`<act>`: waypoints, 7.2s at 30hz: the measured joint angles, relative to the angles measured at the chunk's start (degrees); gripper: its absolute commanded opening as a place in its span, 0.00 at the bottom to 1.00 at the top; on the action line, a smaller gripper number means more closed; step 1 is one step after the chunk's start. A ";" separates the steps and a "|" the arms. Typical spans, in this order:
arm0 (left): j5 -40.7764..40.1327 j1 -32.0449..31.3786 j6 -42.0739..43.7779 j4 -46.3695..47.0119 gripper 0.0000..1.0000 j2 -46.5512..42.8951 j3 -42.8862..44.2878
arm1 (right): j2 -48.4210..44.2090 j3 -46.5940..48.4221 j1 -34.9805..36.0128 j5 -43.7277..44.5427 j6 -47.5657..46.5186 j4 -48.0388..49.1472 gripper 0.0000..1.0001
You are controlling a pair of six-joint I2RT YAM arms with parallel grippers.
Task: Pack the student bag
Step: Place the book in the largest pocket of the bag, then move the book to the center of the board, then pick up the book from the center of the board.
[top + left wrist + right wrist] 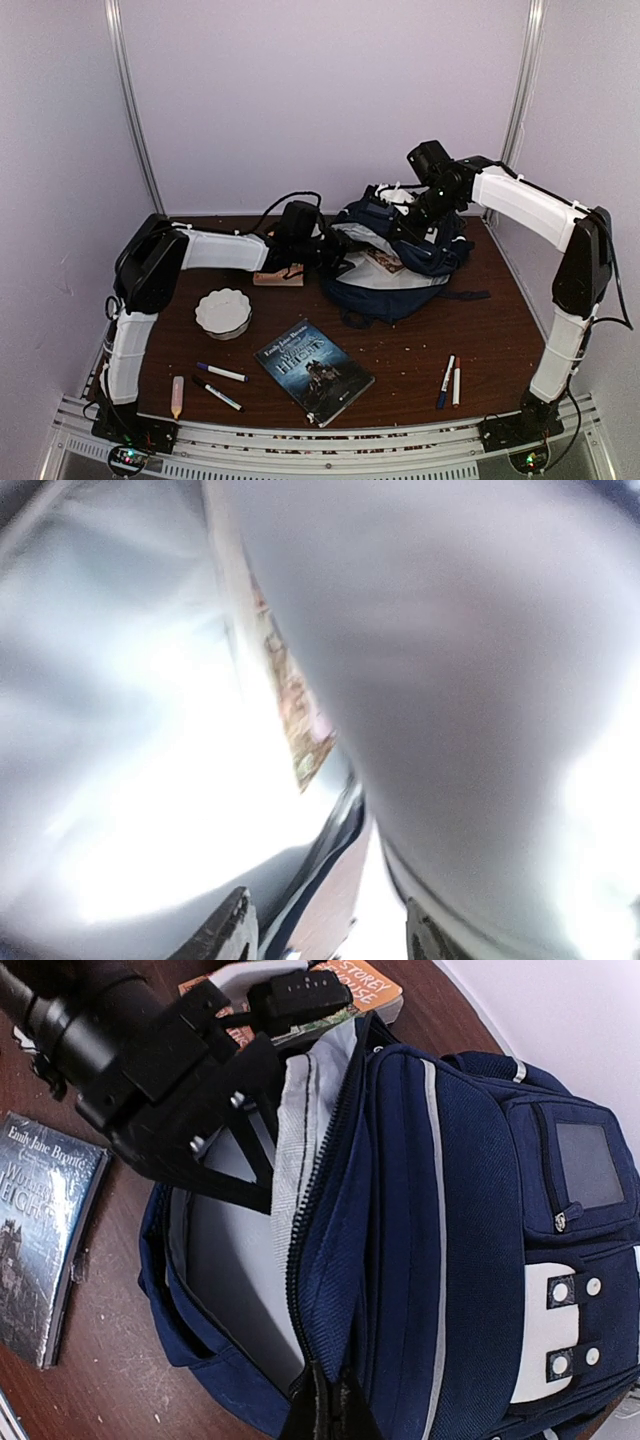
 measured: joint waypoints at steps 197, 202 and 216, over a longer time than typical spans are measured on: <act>-8.07 4.42 47.01 -40.98 0.69 -27.17 -18.69 | 11.82 -9.94 6.69 -29.44 39.98 17.75 0.45; -6.21 4.09 47.08 -43.82 0.71 -28.00 -24.59 | 11.96 -14.84 6.88 -28.92 39.10 16.13 0.51; -2.10 3.39 43.10 -39.01 0.68 -24.13 -29.42 | 21.99 -8.48 8.90 -29.83 37.79 14.16 0.49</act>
